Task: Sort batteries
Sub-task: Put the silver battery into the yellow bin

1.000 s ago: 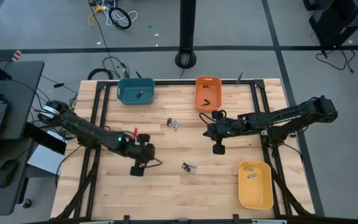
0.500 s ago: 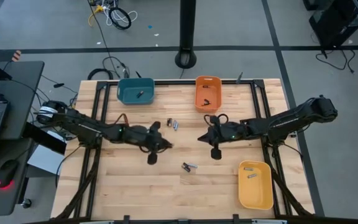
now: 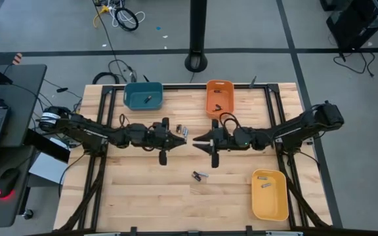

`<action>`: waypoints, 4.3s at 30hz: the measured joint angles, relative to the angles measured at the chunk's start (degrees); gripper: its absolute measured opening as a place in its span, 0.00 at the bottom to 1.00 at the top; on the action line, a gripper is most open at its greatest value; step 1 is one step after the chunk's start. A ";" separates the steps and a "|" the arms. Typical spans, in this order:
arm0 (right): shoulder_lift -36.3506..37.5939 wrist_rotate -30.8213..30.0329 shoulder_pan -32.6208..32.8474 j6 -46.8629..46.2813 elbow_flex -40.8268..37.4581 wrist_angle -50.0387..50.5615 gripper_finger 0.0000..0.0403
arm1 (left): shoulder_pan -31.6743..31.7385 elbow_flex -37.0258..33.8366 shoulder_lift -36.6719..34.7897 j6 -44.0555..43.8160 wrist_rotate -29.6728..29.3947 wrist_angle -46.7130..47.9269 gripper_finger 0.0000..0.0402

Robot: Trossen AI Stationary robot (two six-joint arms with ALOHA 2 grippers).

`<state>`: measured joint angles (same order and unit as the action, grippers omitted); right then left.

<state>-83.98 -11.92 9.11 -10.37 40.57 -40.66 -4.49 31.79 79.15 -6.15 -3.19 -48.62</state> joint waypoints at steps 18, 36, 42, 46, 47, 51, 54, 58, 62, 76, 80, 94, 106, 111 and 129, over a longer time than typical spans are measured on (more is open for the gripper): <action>-4.86 -0.02 0.18 1.48 6.60 0.25 0.30 | -0.87 0.00 -0.02 1.53 0.51 -1.00 0.05; -4.99 0.90 -2.49 -2.99 6.63 2.83 0.41 | -0.82 0.09 0.00 1.40 1.70 -0.96 0.05; -4.99 2.13 -2.54 -2.99 6.63 2.21 0.40 | -0.87 0.09 -0.01 1.05 1.99 -0.60 0.05; -4.95 2.63 -2.54 -2.97 6.63 1.71 0.38 | -0.87 0.09 -0.02 -0.36 2.22 0.44 0.05; -4.95 2.69 -2.54 -2.93 6.63 1.70 0.38 | -0.87 0.09 0.00 -0.46 2.22 0.42 0.05; -4.95 3.27 -2.54 -2.97 6.63 1.72 0.38 | -0.87 0.29 -0.01 -0.98 2.22 0.55 0.05; -4.97 3.99 -2.54 -2.99 6.63 1.72 0.38 | -0.81 1.04 0.25 -1.62 2.18 0.33 0.05; -4.97 4.09 -2.54 -2.99 6.63 1.72 0.38 | -0.73 1.72 0.99 -1.89 2.11 0.72 0.05; -5.01 4.13 -2.54 -2.99 6.59 1.67 0.37 | -0.27 1.84 1.14 -3.10 1.94 1.00 0.05; -5.01 4.52 -2.52 0.30 6.57 1.86 0.10 | 0.11 1.81 1.14 -3.35 1.96 0.85 0.05; -5.01 4.52 -2.52 0.93 6.58 1.83 0.10 | 0.11 1.81 1.14 -3.37 1.95 0.85 0.09; -4.99 4.55 -2.97 2.03 6.57 1.65 0.10 | 0.00 1.81 1.11 -1.55 1.89 1.19 0.14; -4.55 4.92 -3.63 5.91 13.20 11.50 0.10 | 0.00 1.68 1.09 -0.36 1.36 4.25 0.27; -2.08 4.93 -3.46 7.53 16.80 21.06 0.10 | 0.00 1.68 1.09 0.11 0.52 4.26 0.34; 9.19 -3.36 8.91 -14.60 19.22 68.99 0.10 | 0.00 1.70 1.09 4.64 -2.98 9.56 0.36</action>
<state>-74.78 -15.28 18.02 -24.97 59.79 28.33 -4.49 33.50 80.25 -1.51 -6.18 -39.06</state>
